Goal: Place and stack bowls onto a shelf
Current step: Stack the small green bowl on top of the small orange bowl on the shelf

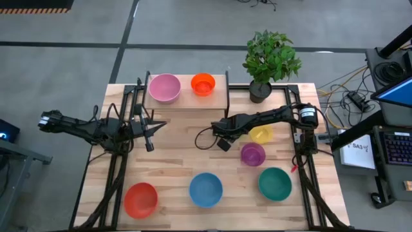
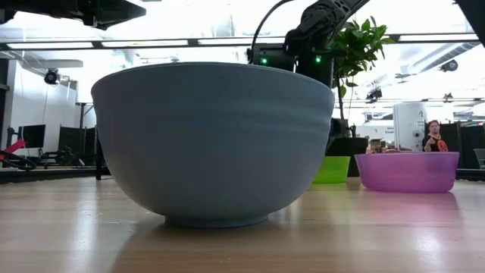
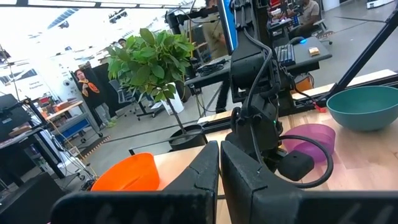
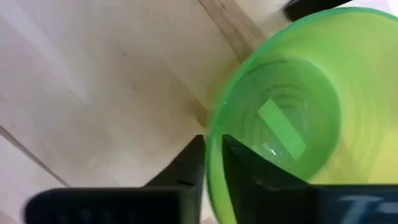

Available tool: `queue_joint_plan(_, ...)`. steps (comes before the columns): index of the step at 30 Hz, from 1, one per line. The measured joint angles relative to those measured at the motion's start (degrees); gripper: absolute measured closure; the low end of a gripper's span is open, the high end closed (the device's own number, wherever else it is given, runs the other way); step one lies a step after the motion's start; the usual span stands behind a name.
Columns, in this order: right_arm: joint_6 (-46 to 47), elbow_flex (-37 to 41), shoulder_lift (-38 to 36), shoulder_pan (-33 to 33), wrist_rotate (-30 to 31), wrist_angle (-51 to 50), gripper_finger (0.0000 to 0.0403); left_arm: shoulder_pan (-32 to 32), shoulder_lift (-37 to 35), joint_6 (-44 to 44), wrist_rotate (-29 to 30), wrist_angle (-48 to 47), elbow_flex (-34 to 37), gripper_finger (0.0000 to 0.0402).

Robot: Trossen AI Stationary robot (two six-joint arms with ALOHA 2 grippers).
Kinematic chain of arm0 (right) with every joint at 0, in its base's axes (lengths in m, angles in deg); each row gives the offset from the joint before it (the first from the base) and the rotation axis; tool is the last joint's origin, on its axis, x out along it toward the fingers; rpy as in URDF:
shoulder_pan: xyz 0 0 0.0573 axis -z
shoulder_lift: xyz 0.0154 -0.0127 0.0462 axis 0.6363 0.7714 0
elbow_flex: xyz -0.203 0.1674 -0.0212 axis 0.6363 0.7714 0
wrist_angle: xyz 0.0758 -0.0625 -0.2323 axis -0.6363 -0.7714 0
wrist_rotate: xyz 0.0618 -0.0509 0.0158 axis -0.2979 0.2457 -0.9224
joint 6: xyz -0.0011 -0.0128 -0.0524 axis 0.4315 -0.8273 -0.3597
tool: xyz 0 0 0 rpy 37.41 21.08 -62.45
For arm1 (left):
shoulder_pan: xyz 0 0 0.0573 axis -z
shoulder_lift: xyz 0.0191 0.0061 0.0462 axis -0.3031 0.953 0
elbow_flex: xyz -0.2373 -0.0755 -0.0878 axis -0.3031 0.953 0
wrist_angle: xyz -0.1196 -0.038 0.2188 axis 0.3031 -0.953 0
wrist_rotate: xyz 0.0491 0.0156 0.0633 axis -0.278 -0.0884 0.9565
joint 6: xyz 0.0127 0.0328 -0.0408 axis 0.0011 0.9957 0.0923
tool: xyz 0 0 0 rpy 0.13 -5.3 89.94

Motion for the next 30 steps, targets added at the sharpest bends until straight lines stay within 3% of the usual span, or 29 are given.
queue_joint_plan(3,-0.6,0.0,-0.1,-0.1,-0.2,-0.8,0.0389,0.0,0.0,0.0,0.0,0.0,0.0,0.0402)
queue_joint_plan(16,-7.5,-0.1,-6.5,-1.7,-8.3,-1.3,0.0392,0.0,0.0,0.0,0.0,0.1,0.0,0.0402)
queue_joint_plan(24,-17.8,-2.2,-11.7,-3.7,-16.7,-0.9,0.0392,0.0,0.1,0.0,0.0,1.2,0.0,0.0402)
queue_joint_plan(30,-24.1,-6.9,-14.3,-4.5,-18.2,-0.4,0.0392,0.0,0.4,-2.3,0.0,2.7,0.0,0.0402)
